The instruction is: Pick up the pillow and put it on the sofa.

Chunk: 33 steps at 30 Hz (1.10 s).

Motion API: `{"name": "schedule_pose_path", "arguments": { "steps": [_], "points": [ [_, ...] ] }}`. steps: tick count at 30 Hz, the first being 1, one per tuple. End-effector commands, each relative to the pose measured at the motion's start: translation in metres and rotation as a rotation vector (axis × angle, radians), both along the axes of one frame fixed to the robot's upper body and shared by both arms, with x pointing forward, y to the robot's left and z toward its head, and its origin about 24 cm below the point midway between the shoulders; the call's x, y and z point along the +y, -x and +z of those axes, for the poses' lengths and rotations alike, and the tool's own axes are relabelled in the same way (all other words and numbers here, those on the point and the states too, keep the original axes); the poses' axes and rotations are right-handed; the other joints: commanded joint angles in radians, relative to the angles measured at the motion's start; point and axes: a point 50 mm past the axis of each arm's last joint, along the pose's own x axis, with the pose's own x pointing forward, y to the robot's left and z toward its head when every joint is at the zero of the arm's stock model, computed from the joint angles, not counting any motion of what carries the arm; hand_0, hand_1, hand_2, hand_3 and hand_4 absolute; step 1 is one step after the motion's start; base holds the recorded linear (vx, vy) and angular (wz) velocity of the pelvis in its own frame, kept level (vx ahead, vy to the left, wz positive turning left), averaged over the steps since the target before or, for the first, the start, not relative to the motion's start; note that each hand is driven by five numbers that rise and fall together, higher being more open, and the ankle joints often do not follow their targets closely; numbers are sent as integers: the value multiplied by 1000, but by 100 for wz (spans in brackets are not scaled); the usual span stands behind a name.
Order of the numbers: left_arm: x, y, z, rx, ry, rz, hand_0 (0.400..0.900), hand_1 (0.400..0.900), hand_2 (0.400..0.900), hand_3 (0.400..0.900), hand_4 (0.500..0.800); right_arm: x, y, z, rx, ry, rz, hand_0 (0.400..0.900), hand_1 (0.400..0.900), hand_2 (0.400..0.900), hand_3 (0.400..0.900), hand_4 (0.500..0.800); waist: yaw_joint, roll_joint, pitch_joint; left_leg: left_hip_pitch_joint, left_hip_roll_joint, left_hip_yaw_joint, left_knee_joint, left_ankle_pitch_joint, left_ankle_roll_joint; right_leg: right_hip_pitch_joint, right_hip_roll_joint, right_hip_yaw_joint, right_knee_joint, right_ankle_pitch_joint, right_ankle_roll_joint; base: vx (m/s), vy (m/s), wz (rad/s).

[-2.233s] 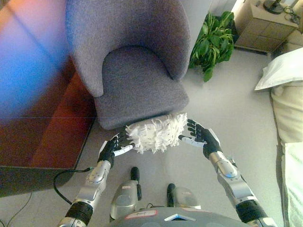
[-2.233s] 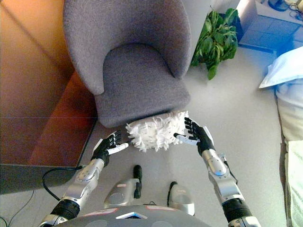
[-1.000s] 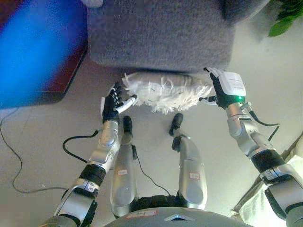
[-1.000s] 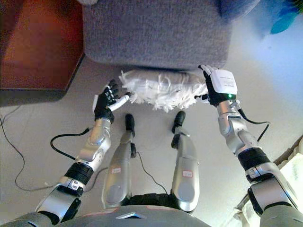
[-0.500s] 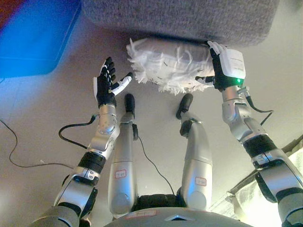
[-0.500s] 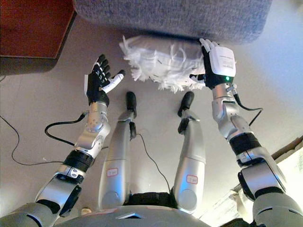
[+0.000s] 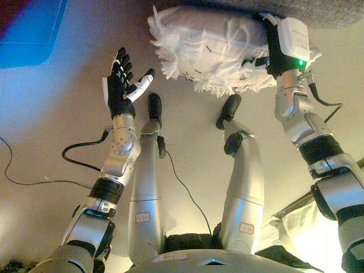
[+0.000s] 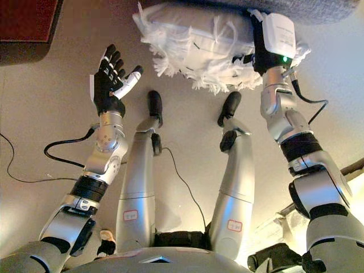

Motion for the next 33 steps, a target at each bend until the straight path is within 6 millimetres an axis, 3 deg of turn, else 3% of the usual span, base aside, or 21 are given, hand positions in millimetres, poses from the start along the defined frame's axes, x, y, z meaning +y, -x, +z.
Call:
{"name": "schedule_pose_path", "arguments": {
  "steps": [1,4,5,6,7,16,27,29,33],
  "points": [
    [4,16,18,-134,37,-3,900,900,900,900,800,12,-2,45,-116,38,51,900,900,900,900,800,29,11,-40,35,-4,-73,23,-110,9,11,0,23,74,-57,108,35,-13,-1],
    [7,15,21,-131,21,-12,900,900,900,900,800,22,-9,58,-51,-9,95,900,900,900,900,800,35,1,-40,26,-4,-77,20,-107,7,3,4,17,73,-58,105,31,-25,2],
    [9,16,19,-119,17,-16,900,900,900,900,800,24,-12,63,-15,-15,104,602,602,602,602,621,36,-5,-41,23,-4,-78,15,-105,6,3,4,15,69,-59,104,31,-22,3],
    [9,16,18,-110,22,-20,900,900,900,900,800,29,-12,68,-17,-42,127,420,420,420,420,512,34,-7,-41,22,-4,-80,12,-103,5,0,5,15,69,-58,104,33,-10,0],
    [10,16,16,-102,29,-14,900,900,900,900,800,30,-12,72,-27,-79,146,400,400,400,400,500,32,-10,-41,21,-5,-82,9,-100,5,-3,8,15,68,-58,103,30,11,-5],
    [8,13,17,-98,40,-9,900,900,900,900,800,35,-3,85,-115,-216,237,400,400,400,400,500,15,-25,-43,30,-4,-88,-27,-83,1,4,13,10,46,-53,108,11,-1,-1],
    [5,5,15,-92,41,36,900,900,900,900,800,33,12,70,-220,-314,265,400,400,400,400,500,3,-13,-63,173,-4,-69,-128,-57,7,138,20,8,-34,-20,125,19,12,-3],
    [6,4,13,-86,30,48,900,900,900,900,800,34,17,69,-249,-323,279,400,400,400,400,500,-2,-15,-60,201,-7,-64,-149,-24,9,175,16,0,-66,13,115,-56,29,-5],
    [11,5,-2,-36,15,80,900,900,900,900,800,32,33,58,-315,-298,279,400,400,400,400,500,-11,-27,-58,329,-2,-57,-189,-19,4,313,25,-6,-122,19,116,54,3,-10]
  ]
}}
